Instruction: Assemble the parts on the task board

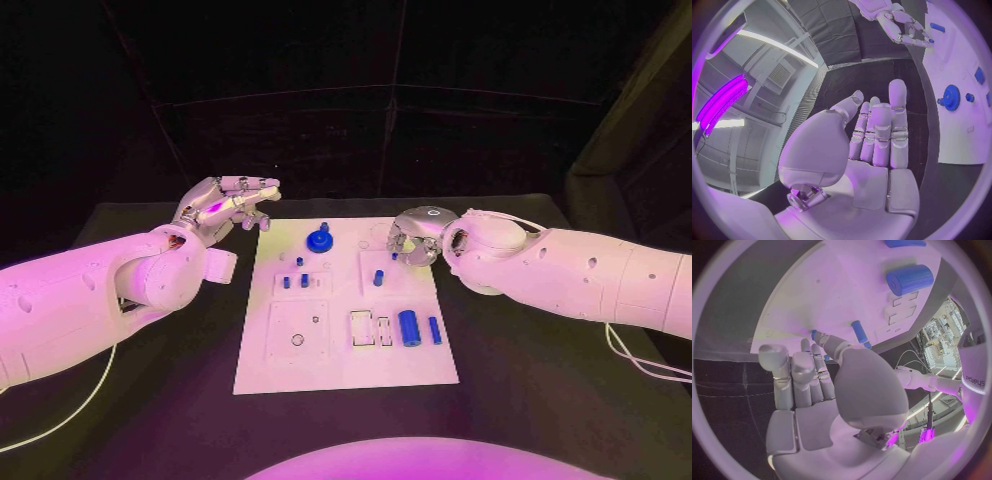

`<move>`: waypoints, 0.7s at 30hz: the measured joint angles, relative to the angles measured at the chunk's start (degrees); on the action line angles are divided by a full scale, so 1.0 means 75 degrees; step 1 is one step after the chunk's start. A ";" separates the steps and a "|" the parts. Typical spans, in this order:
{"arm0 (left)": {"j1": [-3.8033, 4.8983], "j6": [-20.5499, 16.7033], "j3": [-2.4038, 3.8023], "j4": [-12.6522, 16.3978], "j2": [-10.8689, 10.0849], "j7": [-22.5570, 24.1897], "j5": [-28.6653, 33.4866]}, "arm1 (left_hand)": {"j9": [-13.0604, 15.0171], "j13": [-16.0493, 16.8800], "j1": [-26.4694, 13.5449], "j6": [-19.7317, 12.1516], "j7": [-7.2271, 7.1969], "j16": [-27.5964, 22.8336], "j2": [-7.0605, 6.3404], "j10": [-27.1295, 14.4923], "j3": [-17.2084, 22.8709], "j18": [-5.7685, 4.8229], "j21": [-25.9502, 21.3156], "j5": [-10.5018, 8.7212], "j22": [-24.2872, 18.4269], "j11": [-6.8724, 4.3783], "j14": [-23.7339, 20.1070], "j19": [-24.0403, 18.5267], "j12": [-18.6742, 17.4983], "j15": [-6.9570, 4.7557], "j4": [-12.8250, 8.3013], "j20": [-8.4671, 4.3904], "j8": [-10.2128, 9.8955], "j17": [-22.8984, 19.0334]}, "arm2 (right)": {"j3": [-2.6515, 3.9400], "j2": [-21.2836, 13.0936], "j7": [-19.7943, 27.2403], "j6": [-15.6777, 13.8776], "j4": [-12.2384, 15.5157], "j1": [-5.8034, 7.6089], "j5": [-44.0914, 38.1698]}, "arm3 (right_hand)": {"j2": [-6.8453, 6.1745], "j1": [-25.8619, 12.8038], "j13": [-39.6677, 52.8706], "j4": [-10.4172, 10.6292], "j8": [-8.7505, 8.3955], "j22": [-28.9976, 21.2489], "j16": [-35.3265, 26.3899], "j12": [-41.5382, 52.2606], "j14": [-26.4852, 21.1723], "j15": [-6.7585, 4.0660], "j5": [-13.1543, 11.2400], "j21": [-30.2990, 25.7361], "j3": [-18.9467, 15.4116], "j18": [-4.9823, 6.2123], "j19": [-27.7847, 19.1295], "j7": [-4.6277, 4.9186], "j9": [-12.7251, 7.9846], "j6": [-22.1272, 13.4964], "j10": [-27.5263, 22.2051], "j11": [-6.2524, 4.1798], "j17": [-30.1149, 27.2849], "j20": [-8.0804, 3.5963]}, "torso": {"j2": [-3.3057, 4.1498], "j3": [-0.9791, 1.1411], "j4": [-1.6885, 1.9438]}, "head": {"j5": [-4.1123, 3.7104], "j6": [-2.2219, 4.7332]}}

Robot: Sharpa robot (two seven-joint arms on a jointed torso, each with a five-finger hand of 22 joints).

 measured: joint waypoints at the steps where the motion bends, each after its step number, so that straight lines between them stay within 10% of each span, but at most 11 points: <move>1: 0.0000 0.0000 0.0000 0.0000 0.0000 -0.0006 0.0001 | 0.0000 0.0000 0.0000 0.0000 0.0000 0.0000 0.0000 0.0000 0.0000 0.0000 0.0000 0.0000 0.0000 0.0000 0.0000 0.0000 0.0000 0.0000 0.0000 0.0000 0.0000 0.0000 | 0.0000 0.0021 0.0002 0.0012 -0.0018 -0.0001 0.0006 | 0.0000 0.0000 0.0000 0.0000 0.0001 0.0064 0.0036 0.0000 0.0000 0.0000 0.0000 0.0044 0.0000 0.0001 0.0000 -0.0009 0.0003 0.0009 0.0000 0.0000 0.0038 0.0000 | 0.0000 0.0000 0.0000 | 0.0007 -0.0001; 21: -0.0001 0.0021 -0.0003 0.0026 0.0009 -0.0070 0.0011 | 0.0000 -0.0007 0.0061 -0.0028 0.0028 -0.0059 -0.0003 -0.0027 -0.0001 -0.0002 -0.0033 0.0000 -0.0033 0.0027 -0.0082 0.0000 0.0000 0.0028 -0.0042 0.0000 0.0000 -0.0130 | 0.0059 0.0209 -0.0008 0.0253 -0.0207 -0.0079 0.0061 | 0.0030 0.0030 0.0011 -0.0044 0.0134 0.0795 0.0449 0.0136 0.0000 0.0000 -0.0028 0.0623 0.0148 -0.0121 0.0141 -0.0120 0.0049 0.0413 0.0415 -0.0110 0.0339 -0.0027 | -0.0004 -0.0004 0.0002 | -0.0017 -0.0067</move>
